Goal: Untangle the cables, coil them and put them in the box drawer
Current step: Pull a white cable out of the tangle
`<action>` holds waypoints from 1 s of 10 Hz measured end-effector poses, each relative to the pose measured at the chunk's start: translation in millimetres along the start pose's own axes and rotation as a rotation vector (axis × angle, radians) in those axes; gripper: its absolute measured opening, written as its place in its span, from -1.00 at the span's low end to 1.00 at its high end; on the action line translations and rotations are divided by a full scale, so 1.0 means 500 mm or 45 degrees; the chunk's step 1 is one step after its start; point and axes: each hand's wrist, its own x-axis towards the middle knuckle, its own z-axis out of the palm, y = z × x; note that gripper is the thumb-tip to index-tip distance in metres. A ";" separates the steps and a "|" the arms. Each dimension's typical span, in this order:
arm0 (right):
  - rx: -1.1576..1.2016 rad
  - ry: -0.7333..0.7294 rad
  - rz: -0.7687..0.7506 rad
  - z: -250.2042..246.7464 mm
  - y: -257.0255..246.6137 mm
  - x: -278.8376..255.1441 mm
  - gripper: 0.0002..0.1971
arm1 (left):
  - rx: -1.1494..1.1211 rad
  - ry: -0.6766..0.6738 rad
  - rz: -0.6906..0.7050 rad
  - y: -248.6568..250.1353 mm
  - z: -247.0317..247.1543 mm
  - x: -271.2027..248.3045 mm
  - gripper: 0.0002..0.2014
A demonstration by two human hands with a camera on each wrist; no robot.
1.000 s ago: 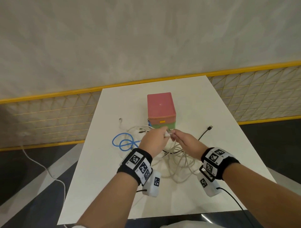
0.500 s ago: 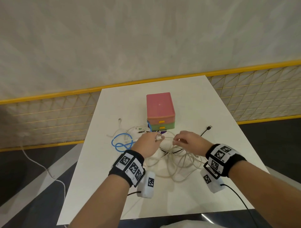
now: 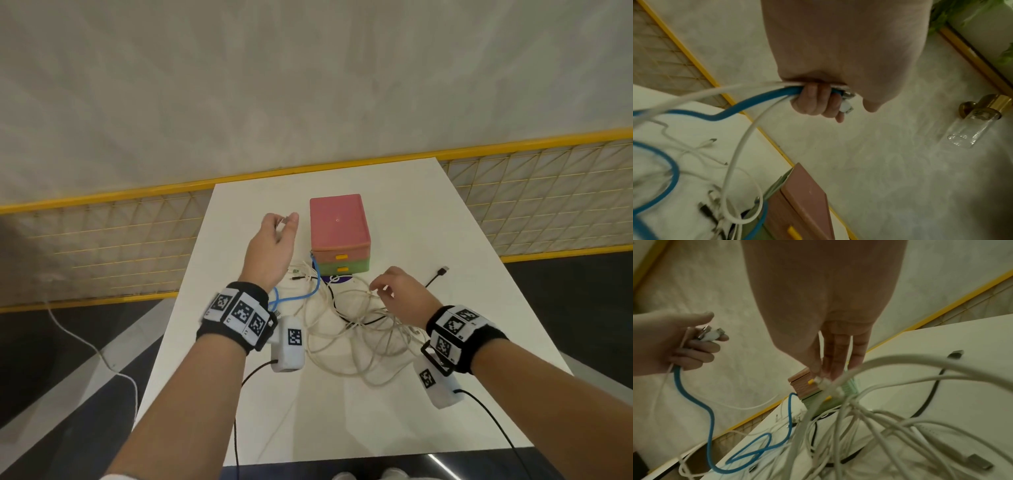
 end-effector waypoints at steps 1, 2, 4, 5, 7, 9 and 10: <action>-0.098 -0.159 0.001 0.026 -0.012 0.032 -0.76 | -0.002 -0.026 0.020 -0.008 0.017 -0.021 -0.61; -0.245 -0.357 0.067 0.064 -0.026 0.068 -0.73 | 0.014 -0.061 0.001 -0.011 0.031 -0.038 -0.62; -0.330 -0.479 0.127 0.131 -0.007 0.092 -0.63 | -0.063 -0.113 -0.082 -0.023 0.044 -0.062 -0.55; -0.368 -0.485 0.018 0.123 -0.023 0.074 -0.69 | -0.080 -0.090 -0.120 -0.020 0.039 -0.075 -0.67; 0.000 0.132 -0.277 0.076 -0.056 0.055 -0.78 | -0.226 -0.062 -0.219 -0.030 0.023 -0.083 -0.56; 0.299 0.451 -0.671 0.032 -0.113 0.009 -0.88 | -0.286 -0.121 -0.090 -0.012 0.040 -0.078 -0.79; 0.253 0.439 -0.833 0.018 -0.130 -0.004 -0.93 | -0.371 -0.234 -0.034 0.013 0.058 -0.087 -0.77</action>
